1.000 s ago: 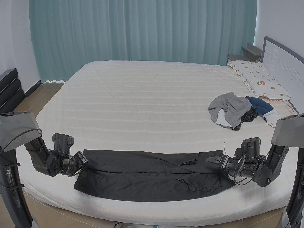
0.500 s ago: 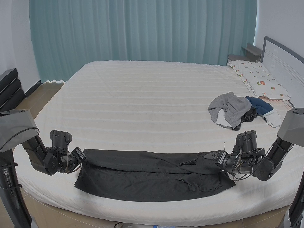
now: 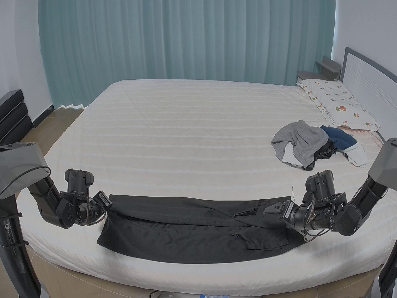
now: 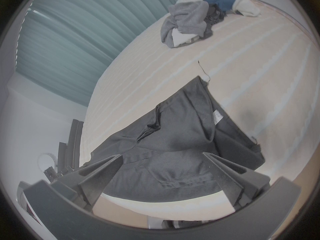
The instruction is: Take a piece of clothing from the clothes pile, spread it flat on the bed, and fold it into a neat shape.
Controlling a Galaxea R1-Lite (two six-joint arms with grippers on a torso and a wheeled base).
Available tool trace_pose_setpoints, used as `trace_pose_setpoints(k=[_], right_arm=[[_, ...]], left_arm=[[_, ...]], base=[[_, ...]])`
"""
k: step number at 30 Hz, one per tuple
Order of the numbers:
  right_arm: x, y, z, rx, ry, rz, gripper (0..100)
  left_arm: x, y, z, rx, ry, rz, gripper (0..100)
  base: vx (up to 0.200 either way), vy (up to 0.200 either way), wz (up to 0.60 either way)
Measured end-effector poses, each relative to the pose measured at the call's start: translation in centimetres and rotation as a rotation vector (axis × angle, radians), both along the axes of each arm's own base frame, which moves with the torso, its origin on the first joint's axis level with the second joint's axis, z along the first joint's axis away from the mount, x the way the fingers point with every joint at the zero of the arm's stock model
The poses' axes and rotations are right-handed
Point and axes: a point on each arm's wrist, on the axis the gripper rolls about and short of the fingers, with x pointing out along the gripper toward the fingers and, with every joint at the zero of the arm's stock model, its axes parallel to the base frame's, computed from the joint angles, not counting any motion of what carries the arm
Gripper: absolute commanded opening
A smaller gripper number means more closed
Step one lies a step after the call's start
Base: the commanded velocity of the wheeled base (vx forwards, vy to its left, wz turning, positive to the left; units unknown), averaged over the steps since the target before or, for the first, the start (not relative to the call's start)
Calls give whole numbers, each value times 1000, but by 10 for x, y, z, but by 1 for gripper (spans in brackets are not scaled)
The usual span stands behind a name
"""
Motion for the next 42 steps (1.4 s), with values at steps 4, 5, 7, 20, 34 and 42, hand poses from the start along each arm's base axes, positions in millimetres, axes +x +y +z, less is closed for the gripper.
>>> trace_pose_setpoints(k=[4,5,7,20,34,42], right_arm=[[2,8,-14,-5,43,5,100],[3,9,-17,-7,49,6,100],[4,11,-21,-11,61,9,100],[18,0,-27,-31,50,-68,100],[27,-7,-32,-36,35,-100,0],[31,-12,-29,-42,19,-104,0]], left_arm=[[0,0,0,-1,0,-1,0],[0,0,0,-1,0,-2,0],[0,0,0,-3,1,-3,0],[0,0,0,-5,0,-5,0],[0,0,3,-8,-9,-8,0],[1,-1,4,-8,-14,-9,0]], base=[[0,0,0],[0,0,0],[0,0,0],[0,0,0],[0,0,0],[0,0,0]])
